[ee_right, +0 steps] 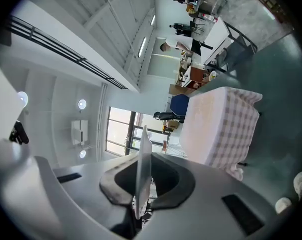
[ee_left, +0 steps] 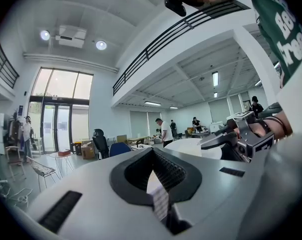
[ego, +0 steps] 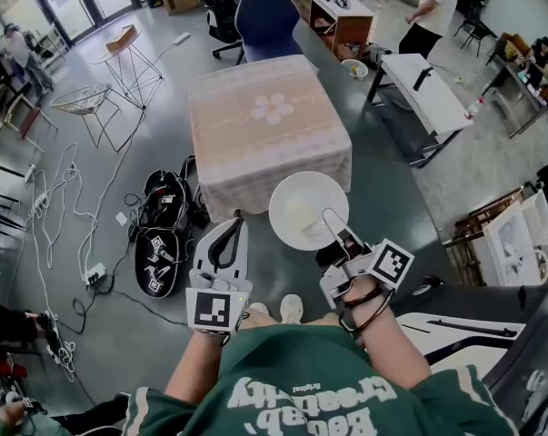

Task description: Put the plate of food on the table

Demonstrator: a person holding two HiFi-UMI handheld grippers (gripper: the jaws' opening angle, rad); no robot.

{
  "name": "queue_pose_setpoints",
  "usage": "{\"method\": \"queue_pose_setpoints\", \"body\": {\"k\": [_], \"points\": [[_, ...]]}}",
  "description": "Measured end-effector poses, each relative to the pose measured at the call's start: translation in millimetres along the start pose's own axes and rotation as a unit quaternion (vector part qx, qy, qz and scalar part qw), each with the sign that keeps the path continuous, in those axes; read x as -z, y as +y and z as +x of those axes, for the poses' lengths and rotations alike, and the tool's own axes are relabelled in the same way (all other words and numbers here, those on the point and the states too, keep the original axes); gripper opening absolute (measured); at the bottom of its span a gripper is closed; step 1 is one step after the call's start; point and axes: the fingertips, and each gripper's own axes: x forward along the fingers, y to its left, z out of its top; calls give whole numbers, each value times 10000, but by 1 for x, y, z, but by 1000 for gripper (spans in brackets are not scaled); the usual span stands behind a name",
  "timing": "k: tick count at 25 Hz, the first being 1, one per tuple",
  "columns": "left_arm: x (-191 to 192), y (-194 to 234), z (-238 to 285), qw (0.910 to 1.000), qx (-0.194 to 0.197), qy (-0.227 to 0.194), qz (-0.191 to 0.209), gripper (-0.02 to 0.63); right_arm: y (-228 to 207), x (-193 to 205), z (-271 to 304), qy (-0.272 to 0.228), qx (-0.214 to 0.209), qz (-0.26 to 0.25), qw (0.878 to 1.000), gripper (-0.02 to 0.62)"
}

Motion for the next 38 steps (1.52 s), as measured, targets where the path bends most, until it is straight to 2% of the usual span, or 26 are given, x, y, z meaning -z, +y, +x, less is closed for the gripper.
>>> {"method": "queue_pose_setpoints", "body": {"k": [11,21,28,38], "points": [[4,-12,-1,9999,-78,63,18,9,-5,-4,-9,-57,-69,43,10000,32],[6,-5,7,9998,-178,48,-35,9,-9,-9,0,-6,-40,19,10000,32],[11,18,22,9996,-267,-66,17,9,-12,-12,29,0,-208,-56,9998,32],[11,67,68,9995,-304,-107,49,9,-22,-32,92,-3,-112,-42,9999,32]]}}
